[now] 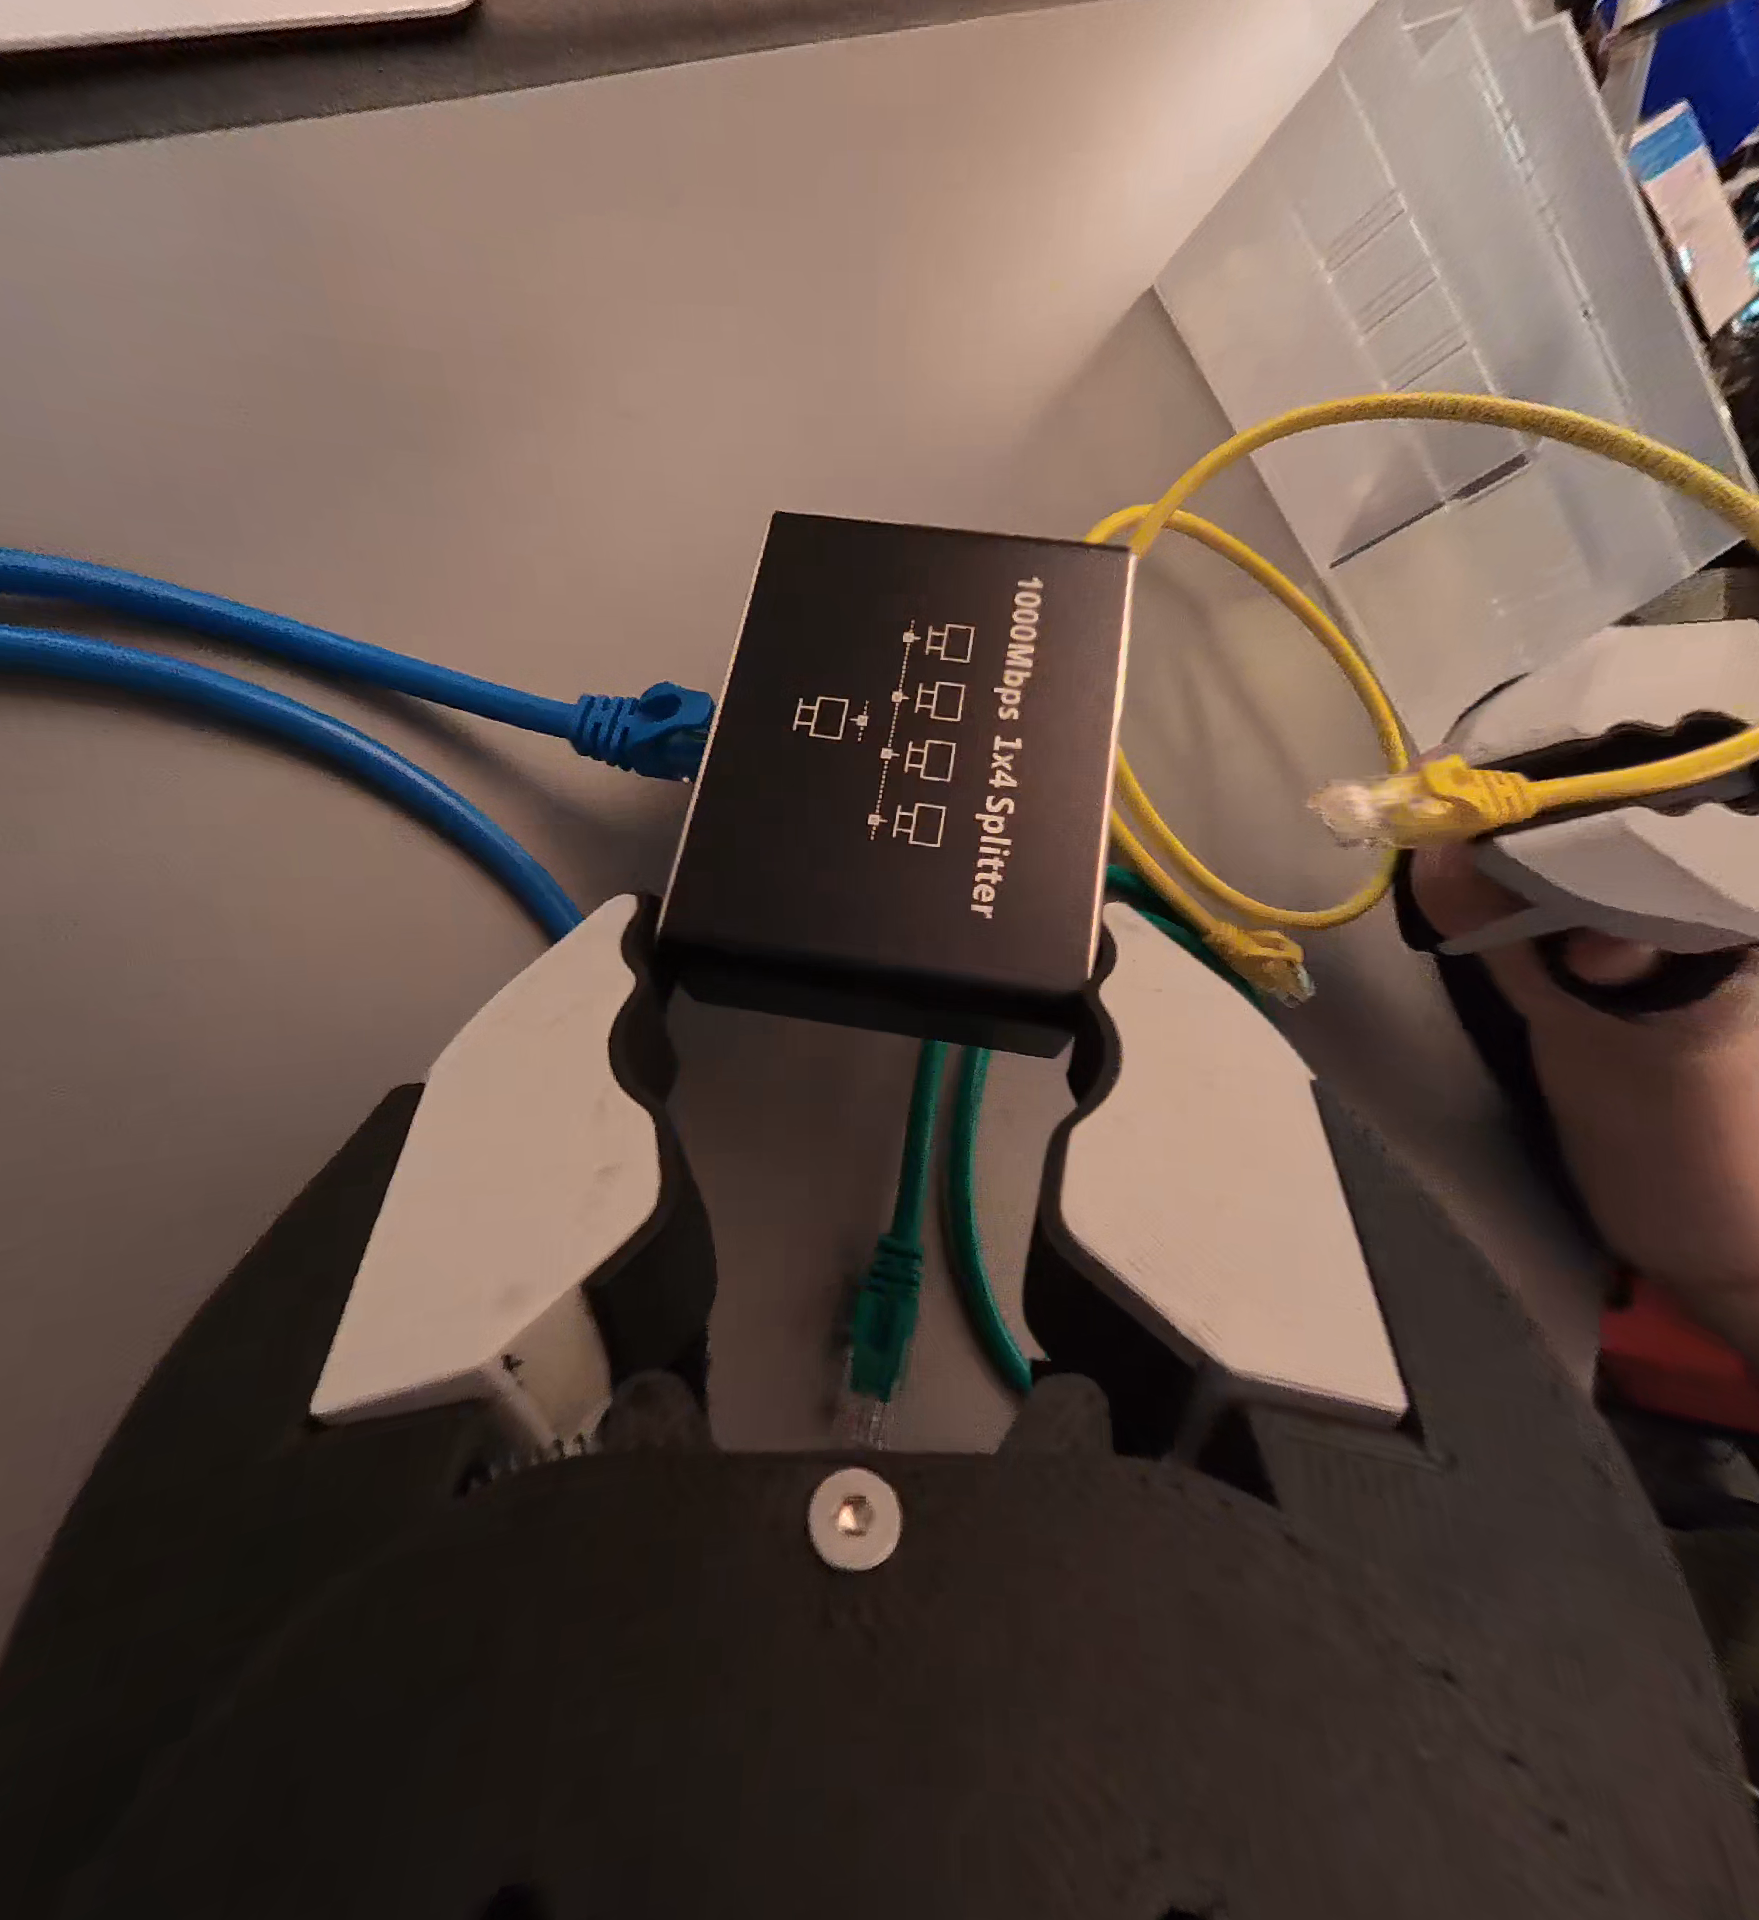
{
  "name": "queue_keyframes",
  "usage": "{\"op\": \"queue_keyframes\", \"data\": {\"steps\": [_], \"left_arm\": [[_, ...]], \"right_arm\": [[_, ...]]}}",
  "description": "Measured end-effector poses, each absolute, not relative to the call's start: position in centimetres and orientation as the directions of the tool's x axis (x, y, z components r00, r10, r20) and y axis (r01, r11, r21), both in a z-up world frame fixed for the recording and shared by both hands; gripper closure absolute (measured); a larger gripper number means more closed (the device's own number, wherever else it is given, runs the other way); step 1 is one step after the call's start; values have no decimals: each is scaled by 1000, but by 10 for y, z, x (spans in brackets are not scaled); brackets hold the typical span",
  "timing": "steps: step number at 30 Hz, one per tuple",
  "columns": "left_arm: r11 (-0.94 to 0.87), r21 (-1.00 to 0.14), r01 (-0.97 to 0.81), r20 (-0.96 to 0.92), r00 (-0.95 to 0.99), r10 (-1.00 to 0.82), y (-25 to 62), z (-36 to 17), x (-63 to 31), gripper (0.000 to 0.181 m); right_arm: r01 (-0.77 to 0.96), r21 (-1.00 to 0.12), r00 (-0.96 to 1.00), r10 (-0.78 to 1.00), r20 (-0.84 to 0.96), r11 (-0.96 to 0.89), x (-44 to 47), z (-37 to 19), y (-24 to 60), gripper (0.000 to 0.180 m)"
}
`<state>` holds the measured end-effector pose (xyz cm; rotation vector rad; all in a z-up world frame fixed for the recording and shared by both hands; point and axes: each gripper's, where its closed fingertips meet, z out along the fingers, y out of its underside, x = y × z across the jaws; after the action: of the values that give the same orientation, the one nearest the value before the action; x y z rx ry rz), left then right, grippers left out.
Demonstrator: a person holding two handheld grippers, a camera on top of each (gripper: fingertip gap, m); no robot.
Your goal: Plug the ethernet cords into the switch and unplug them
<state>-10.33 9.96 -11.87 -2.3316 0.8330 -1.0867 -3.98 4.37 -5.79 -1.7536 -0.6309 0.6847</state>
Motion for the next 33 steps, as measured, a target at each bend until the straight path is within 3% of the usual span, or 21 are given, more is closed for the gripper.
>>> {"op": "queue_keyframes", "data": {"steps": [13, 20, 28, 33], "left_arm": [[-791, -577, -205, 667, 440, -601, 91, -103, -89, 106], [-803, -594, -51, 767, 265, -584, 90, -63, -86, 106], [-568, -822, 37, 555, 272, -786, 92, -28, -87, 106], [-479, -877, 35, 467, 299, -833, 83, -25, -74, 106]], "right_arm": [[41, -983, 771, 632, -82, -178, -17, -44, 54, 168], [23, -999, 773, 634, -1, -29, -13, -13, 43, 168], [85, -992, 785, 606, 126, 96, -10, 7, 34, 168], [193, -961, 792, 547, 272, 198, -8, 16, 29, 168]]}}
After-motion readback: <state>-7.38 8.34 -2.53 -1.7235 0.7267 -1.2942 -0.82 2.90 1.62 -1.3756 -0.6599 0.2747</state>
